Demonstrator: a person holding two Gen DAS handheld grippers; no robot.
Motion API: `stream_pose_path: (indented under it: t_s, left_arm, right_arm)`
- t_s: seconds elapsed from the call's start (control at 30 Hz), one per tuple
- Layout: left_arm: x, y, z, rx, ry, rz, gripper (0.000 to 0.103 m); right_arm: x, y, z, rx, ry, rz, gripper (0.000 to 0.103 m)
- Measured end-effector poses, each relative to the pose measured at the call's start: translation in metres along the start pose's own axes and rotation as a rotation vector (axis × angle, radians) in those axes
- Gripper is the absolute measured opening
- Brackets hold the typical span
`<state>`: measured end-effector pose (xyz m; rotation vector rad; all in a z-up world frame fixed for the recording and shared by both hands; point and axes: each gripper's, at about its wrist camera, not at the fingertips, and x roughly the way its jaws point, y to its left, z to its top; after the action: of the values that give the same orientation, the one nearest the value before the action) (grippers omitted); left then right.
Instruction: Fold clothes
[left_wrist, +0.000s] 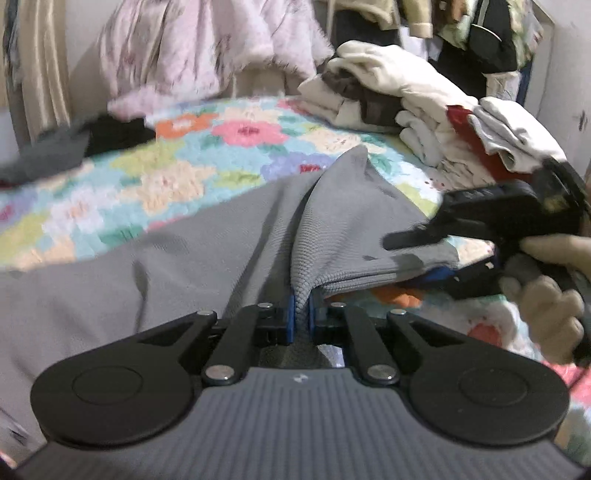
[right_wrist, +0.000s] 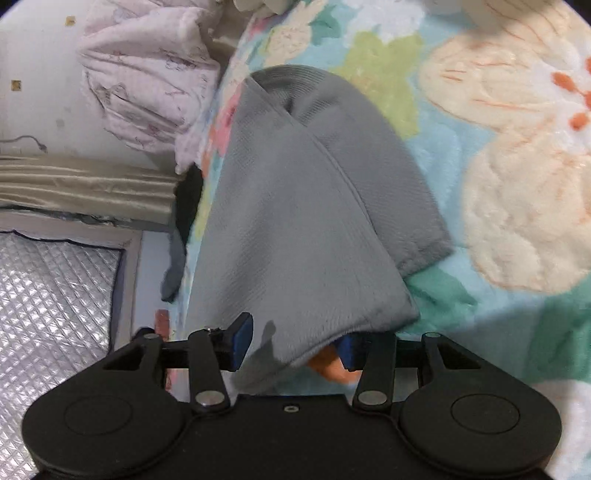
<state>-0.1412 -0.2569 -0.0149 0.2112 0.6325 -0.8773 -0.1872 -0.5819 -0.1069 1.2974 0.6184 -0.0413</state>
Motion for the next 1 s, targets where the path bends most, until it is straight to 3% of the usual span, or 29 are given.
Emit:
stream_pose_path:
  t_s: [0.03,0.07,0.1,0.23,0.33,0.43,0.53,0.63,0.77,0.9,1.0]
  left_arm:
    - [-0.006,-0.001,0.001,-0.018,-0.011,-0.014,0.006]
    - [-0.012,-0.001,0.001,-0.044,-0.020,-0.031,0.006]
    - [-0.016,-0.002,0.002,-0.060,-0.031,-0.028,0.006]
    - [-0.014,-0.019,0.002,0.033,-0.025,0.045,0.006]
    - [-0.025,-0.036,0.008,0.045,-0.050,-0.033,0.006]
    - [-0.040,-0.063,0.014,0.100,-0.070,-0.100,0.006]
    - [-0.054,-0.083,0.014,0.107,-0.056,-0.229,0.006]
    - [-0.061,-0.099,0.007,0.097,-0.008,-0.364,0.006]
    - [-0.045,-0.108,-0.015,0.059,0.114,-0.445,0.006]
    - [-0.007,-0.105,-0.041,-0.040,0.290,-0.438,0.007]
    - [0.004,-0.094,-0.051,-0.102,0.356,-0.412,0.010]
  right_arm:
    - [0.000,0.002,-0.002,-0.018,-0.017,0.019,0.040]
    - [-0.003,0.005,-0.003,-0.052,-0.040,0.040,0.013]
    - [-0.009,0.010,-0.005,-0.097,-0.077,0.053,0.010]
    - [-0.036,0.042,-0.011,-0.324,-0.212,0.070,0.007]
    - [-0.059,0.072,-0.016,-0.516,-0.302,0.062,0.007]
    - [-0.096,0.088,-0.019,-0.630,-0.354,0.046,0.007]
    - [-0.138,0.081,-0.020,-0.634,-0.381,0.016,0.007]
    - [-0.176,0.060,-0.028,-0.598,-0.371,-0.048,0.007]
    - [-0.191,0.022,-0.048,-0.602,-0.280,-0.286,0.007]
    - [-0.182,-0.015,-0.060,-0.580,-0.208,-0.430,0.007]
    - [-0.169,-0.023,-0.061,-0.577,-0.143,-0.456,0.007]
